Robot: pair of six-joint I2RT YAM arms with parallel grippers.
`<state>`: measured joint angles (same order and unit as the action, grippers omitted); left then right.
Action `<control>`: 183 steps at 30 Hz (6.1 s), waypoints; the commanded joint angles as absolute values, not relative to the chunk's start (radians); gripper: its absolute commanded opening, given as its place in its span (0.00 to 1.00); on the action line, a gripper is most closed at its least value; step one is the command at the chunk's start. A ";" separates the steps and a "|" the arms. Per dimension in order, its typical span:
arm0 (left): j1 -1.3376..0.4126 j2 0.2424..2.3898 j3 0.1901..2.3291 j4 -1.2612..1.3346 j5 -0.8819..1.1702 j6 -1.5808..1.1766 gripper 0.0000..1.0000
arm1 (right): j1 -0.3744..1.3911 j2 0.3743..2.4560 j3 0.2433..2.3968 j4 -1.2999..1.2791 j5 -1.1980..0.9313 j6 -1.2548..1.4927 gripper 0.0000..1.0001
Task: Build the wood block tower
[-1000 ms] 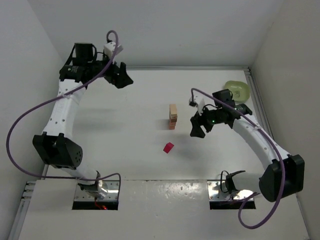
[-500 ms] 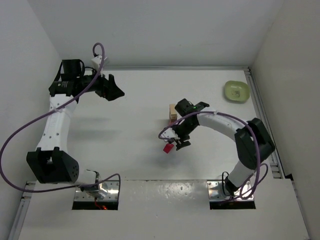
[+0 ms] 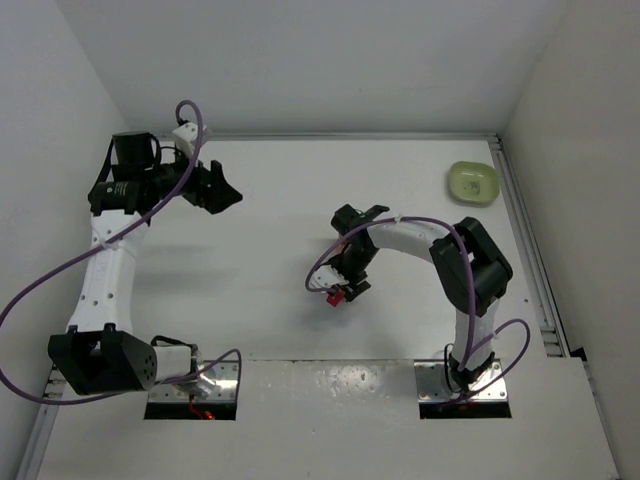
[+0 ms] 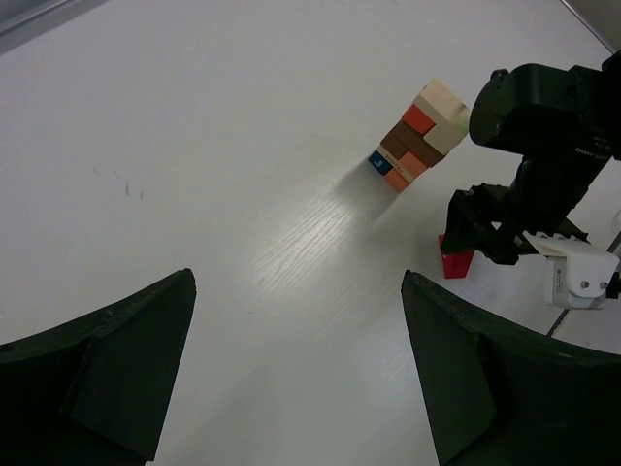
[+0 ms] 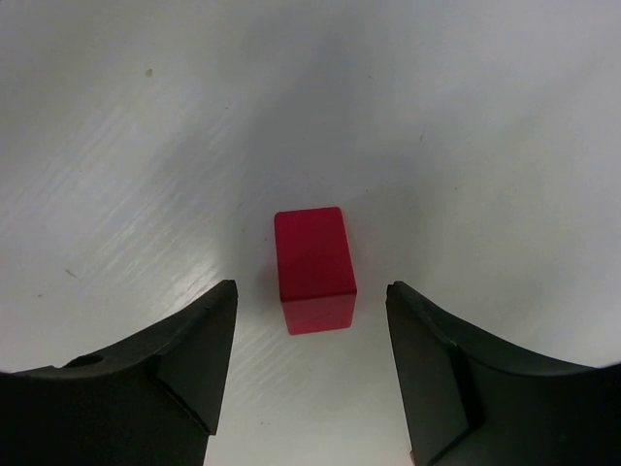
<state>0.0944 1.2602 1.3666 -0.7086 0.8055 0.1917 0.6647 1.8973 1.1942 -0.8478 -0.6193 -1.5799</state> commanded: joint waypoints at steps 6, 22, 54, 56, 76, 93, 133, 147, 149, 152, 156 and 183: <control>0.115 1.253 1.364 -0.684 0.819 0.210 0.93 | 0.693 1.939 1.243 -0.842 -0.608 -1.611 0.58; 0.124 1.262 1.373 -0.684 0.828 0.238 0.93 | 0.696 1.861 1.215 -0.830 -0.646 -1.516 0.13; -0.037 1.256 1.355 -0.393 0.356 -0.149 1.00 | 0.612 1.498 1.357 -0.554 0.221 0.514 0.00; -0.037 1.266 1.355 -0.393 0.347 -0.149 1.00 | 0.606 1.528 1.391 -0.561 0.219 0.529 0.00; -0.046 1.276 1.336 -0.362 0.318 -0.169 1.00 | 0.646 1.667 1.526 -0.724 0.294 0.684 0.00; -0.046 1.267 1.318 -0.353 0.318 -0.169 1.00 | 0.646 1.724 1.566 -0.712 0.316 0.663 0.00; -0.046 1.276 1.308 -0.344 0.336 -0.169 1.00 | 0.638 1.769 1.591 -0.695 0.293 0.627 0.47; -0.046 1.276 1.308 -0.333 0.345 -0.169 1.00 | 0.643 1.718 1.563 -0.640 0.158 0.526 0.79; -0.037 1.276 1.308 -0.333 0.356 -0.169 1.00 | 0.646 1.700 1.546 -0.637 0.149 0.506 0.82; -0.037 1.267 1.299 -0.324 0.365 -0.169 1.00 | 0.644 1.642 1.505 -0.589 0.118 0.431 0.82; -0.037 1.256 1.281 -0.313 0.365 -0.169 1.00 | 0.624 1.493 1.382 -0.464 0.040 0.333 0.83; -0.028 1.285 1.301 -0.351 0.353 -0.150 1.00 | 0.368 1.664 1.396 -0.633 -0.117 0.373 0.05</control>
<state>-0.0330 1.2881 1.2716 -0.3653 0.3511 -0.1577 0.3569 1.6508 1.3506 -0.6342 -0.0887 0.3470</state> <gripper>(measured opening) 0.997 0.044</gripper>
